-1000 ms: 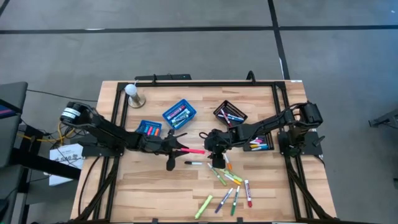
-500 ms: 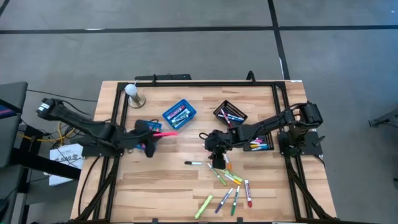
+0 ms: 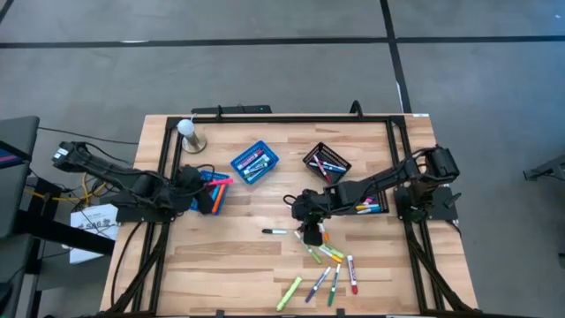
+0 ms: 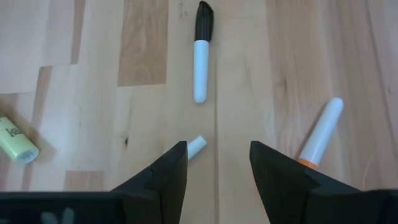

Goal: Pick & Place Markers
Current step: Put the pink highlighter pen into the left blue bin

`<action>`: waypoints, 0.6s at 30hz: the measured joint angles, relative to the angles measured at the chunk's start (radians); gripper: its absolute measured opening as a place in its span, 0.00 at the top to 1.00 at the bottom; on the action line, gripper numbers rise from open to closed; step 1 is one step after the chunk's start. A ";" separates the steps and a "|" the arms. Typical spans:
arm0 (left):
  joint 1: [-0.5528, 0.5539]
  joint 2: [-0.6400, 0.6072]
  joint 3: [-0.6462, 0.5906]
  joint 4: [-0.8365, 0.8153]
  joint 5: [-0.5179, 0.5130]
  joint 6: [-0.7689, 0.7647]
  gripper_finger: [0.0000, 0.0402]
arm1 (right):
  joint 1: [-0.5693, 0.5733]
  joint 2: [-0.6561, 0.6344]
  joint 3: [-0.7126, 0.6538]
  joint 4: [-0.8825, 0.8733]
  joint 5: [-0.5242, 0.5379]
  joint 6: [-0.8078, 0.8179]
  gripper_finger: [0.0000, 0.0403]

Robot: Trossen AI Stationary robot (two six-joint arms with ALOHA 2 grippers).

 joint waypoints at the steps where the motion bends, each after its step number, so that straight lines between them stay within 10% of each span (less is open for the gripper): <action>1: 0.005 0.000 0.000 0.000 0.000 0.000 0.81 | 0.001 0.000 0.000 0.000 0.000 0.000 0.59; 18: 0.028 0.010 0.084 -0.185 0.020 -0.039 0.81 | 0.012 0.000 0.000 0.000 0.000 0.002 0.62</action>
